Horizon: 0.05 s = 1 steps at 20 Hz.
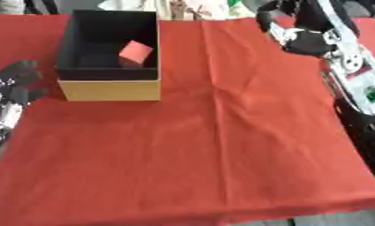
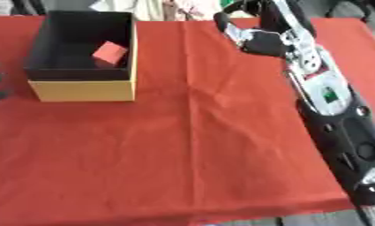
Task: Pick up objects on the table and place them in the box.
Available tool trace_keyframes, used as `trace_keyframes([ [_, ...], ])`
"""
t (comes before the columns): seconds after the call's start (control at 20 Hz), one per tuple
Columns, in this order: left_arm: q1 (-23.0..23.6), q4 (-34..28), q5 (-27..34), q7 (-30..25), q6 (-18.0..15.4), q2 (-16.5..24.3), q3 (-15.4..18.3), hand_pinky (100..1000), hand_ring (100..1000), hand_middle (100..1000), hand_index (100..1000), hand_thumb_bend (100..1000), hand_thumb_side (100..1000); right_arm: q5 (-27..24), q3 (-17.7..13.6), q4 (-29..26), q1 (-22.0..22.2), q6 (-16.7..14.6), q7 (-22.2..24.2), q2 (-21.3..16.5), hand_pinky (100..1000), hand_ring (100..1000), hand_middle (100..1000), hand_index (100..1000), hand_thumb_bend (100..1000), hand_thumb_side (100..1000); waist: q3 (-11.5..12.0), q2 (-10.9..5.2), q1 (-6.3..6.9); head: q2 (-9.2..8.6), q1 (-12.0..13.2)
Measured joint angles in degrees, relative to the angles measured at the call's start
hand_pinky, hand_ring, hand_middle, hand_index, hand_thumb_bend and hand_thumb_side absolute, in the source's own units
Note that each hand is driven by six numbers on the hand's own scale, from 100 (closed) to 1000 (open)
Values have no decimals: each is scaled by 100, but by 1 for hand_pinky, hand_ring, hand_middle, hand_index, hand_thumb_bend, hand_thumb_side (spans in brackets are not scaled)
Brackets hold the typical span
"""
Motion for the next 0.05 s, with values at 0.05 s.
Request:
trace_keyframes([
  [0.05, 0, 0, -15, 6, 1, 3, 12, 908, 974, 931, 937, 100, 434, -16, -53, -95, 136, 1, -50, 29, 684, 904, 734, 953, 244, 251, -38, 32, -1, 0, 28],
])
